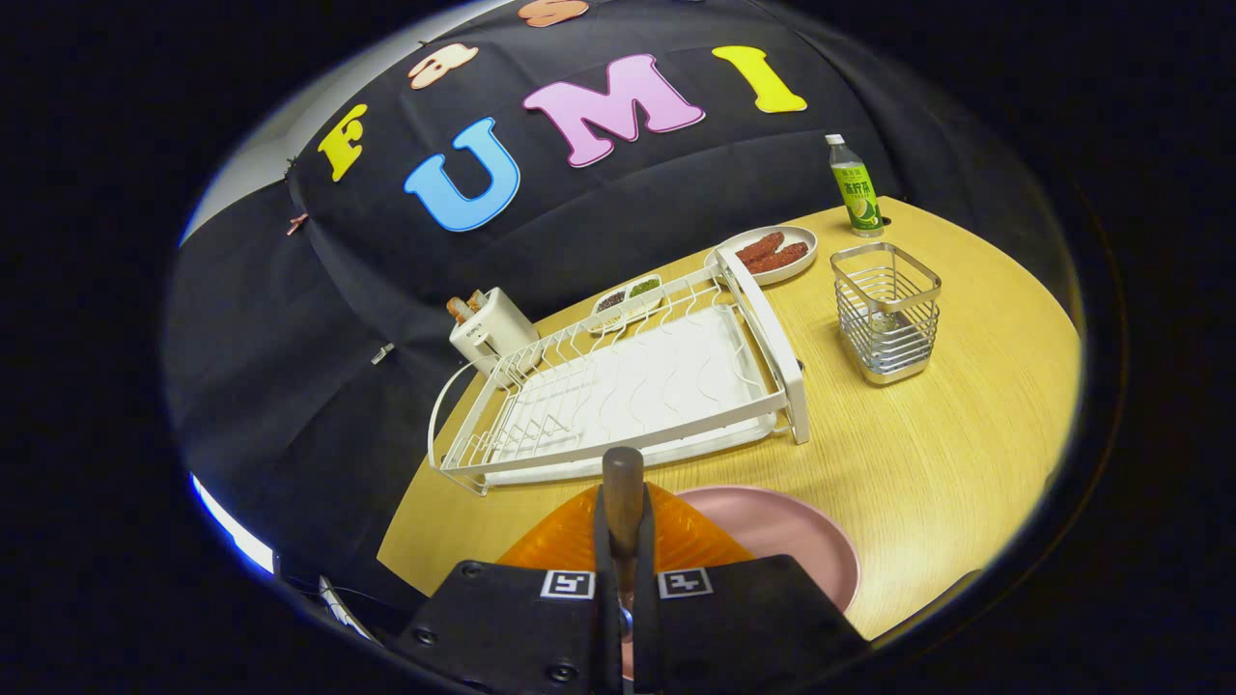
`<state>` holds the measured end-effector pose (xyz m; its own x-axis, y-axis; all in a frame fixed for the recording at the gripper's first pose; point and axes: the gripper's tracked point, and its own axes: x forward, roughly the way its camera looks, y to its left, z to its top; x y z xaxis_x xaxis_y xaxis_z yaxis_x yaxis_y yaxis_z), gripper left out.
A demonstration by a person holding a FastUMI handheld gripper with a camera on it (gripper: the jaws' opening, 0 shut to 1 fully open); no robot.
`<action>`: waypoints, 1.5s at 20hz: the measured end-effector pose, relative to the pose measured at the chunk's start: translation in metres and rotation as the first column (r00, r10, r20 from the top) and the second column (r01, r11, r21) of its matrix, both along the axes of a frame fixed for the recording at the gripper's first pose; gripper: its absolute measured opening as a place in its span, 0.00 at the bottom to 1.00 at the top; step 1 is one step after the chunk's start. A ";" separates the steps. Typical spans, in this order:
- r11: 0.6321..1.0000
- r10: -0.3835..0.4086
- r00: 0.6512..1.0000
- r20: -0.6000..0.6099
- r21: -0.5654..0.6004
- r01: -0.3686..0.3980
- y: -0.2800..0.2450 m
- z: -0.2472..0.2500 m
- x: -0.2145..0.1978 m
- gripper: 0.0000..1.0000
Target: Take the plate from the dish rack, then take the spoon from the basket and place it into the plate.
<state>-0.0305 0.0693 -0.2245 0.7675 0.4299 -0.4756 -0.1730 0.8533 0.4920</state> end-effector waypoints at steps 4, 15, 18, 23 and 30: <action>0.999 0.040 0.999 0.008 -0.029 -0.039 0.005 -0.010 -0.003 0.09; 0.988 0.038 0.998 0.054 -0.155 -0.029 -0.034 0.005 -0.013 0.86; 0.974 0.051 0.994 0.096 -0.225 -0.028 -0.046 0.023 -0.024 0.98; 0.958 0.043 0.977 0.210 -0.286 0.019 -0.067 0.078 -0.022 0.98; 0.935 -0.021 0.891 0.453 -0.308 0.178 -0.098 0.204 -0.020 0.98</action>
